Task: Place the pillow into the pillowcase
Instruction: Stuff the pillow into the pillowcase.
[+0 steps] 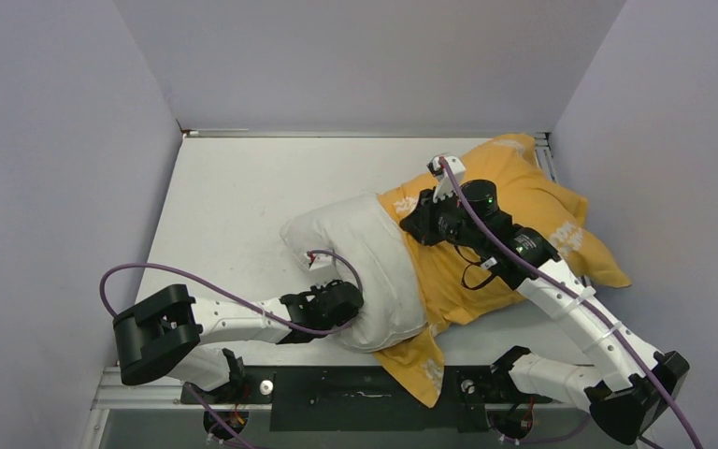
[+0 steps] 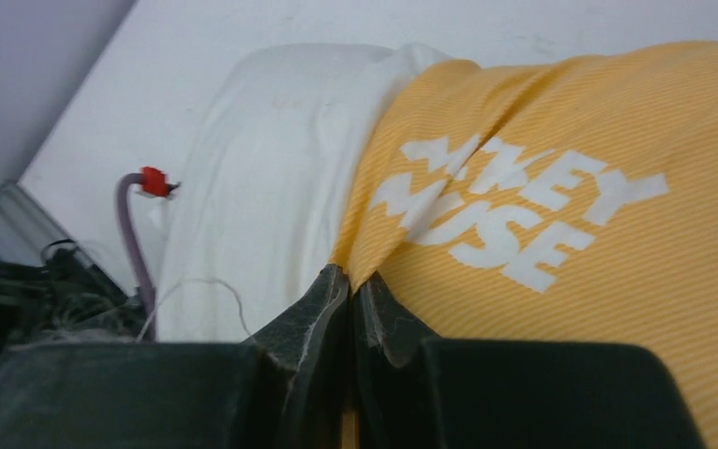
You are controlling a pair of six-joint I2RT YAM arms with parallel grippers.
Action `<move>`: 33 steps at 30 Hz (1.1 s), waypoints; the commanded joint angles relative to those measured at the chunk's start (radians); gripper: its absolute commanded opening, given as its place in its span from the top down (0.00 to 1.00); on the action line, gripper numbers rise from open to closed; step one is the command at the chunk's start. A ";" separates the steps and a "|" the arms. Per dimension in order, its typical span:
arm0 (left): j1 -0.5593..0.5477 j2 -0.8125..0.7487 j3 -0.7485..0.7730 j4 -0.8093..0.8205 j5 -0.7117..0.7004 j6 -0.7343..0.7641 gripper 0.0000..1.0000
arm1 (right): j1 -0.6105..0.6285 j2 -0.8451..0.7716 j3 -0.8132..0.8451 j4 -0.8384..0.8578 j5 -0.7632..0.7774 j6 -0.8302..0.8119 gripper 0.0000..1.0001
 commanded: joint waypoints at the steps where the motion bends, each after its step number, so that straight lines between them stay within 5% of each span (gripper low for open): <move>1: -0.006 -0.011 0.049 0.131 -0.003 -0.002 1.00 | 0.054 0.014 -0.058 0.462 -0.563 0.275 0.95; 9: -0.007 0.002 0.062 0.154 0.013 0.023 1.00 | 0.346 0.112 -0.197 0.784 -0.582 0.466 0.95; 15: -0.007 -0.035 0.035 0.145 -0.006 0.018 1.00 | 0.431 0.131 -0.402 1.144 -0.623 0.688 0.95; 22: -0.007 -0.076 0.000 0.145 -0.026 0.003 1.00 | 0.381 -0.027 -0.241 0.482 -0.269 0.316 0.94; 28: -0.007 -0.079 0.004 0.143 -0.026 0.006 1.00 | 0.367 -0.128 -0.132 0.142 0.188 0.149 0.25; 30: -0.007 -0.080 0.005 0.143 -0.026 0.006 1.00 | 0.368 -0.150 -0.113 0.022 0.370 0.134 0.12; 33: -0.007 -0.080 0.007 0.142 -0.024 0.009 1.00 | 0.368 -0.174 -0.092 -0.160 0.623 0.152 0.06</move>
